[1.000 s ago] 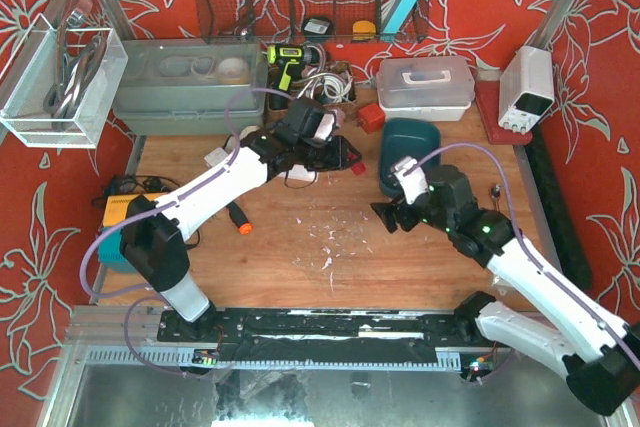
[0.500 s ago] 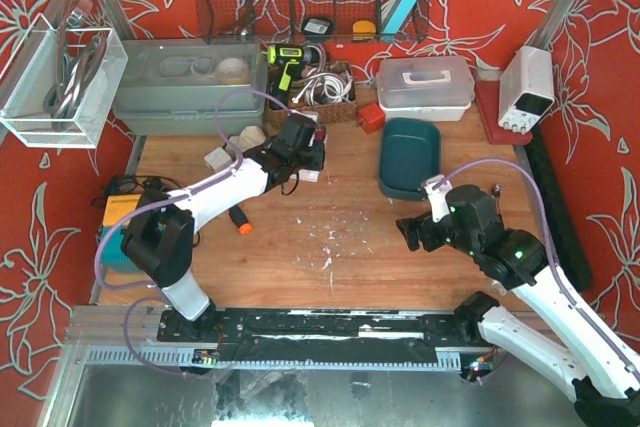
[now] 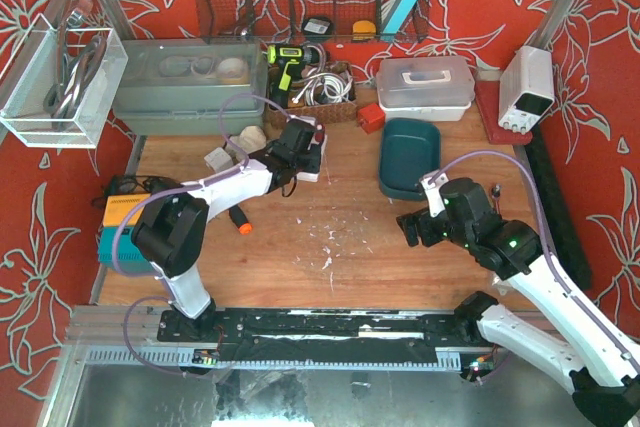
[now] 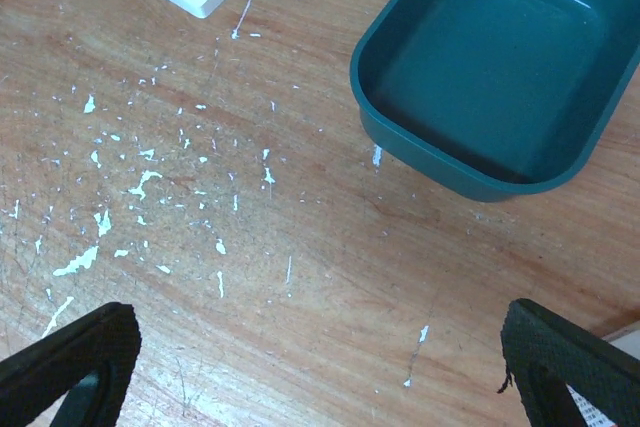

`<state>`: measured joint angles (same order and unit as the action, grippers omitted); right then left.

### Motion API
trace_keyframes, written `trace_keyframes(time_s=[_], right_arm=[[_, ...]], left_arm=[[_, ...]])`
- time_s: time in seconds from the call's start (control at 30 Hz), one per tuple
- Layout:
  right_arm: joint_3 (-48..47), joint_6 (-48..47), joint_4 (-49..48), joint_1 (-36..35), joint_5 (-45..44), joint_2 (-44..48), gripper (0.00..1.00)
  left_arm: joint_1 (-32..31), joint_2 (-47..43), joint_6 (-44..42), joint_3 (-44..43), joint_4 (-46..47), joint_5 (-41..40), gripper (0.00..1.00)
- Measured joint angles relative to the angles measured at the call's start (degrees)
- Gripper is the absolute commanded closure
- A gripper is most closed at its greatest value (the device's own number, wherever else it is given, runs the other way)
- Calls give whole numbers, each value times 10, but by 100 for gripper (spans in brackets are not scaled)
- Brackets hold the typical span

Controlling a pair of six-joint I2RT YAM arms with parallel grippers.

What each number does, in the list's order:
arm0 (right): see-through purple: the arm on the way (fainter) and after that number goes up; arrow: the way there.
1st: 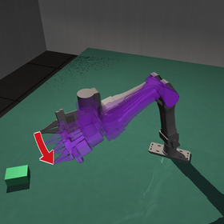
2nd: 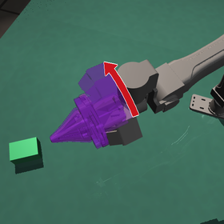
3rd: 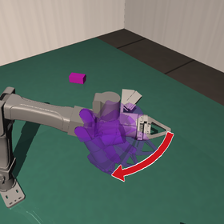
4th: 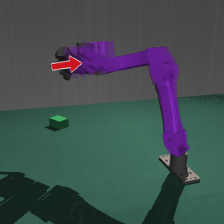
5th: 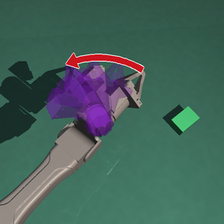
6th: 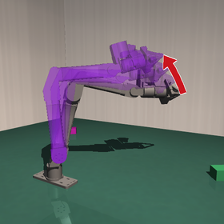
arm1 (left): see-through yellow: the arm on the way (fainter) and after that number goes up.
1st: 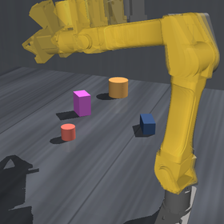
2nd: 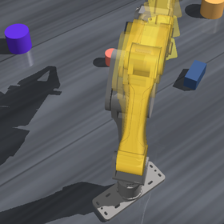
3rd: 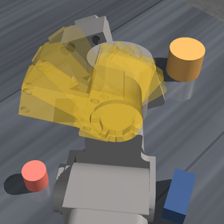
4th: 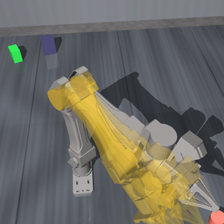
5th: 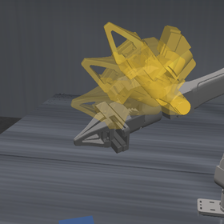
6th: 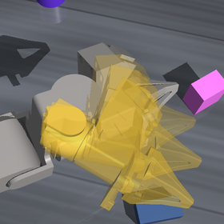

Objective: Install the large spring

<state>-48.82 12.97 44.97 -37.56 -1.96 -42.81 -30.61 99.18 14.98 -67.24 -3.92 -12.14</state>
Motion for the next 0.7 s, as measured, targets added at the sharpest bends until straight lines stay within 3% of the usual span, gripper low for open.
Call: trace_keyframes(time_s=[0.7], right_arm=[[0,-5,3,0,-19,-7,1]], left_arm=[[6,3,20,16,31,4,100]])
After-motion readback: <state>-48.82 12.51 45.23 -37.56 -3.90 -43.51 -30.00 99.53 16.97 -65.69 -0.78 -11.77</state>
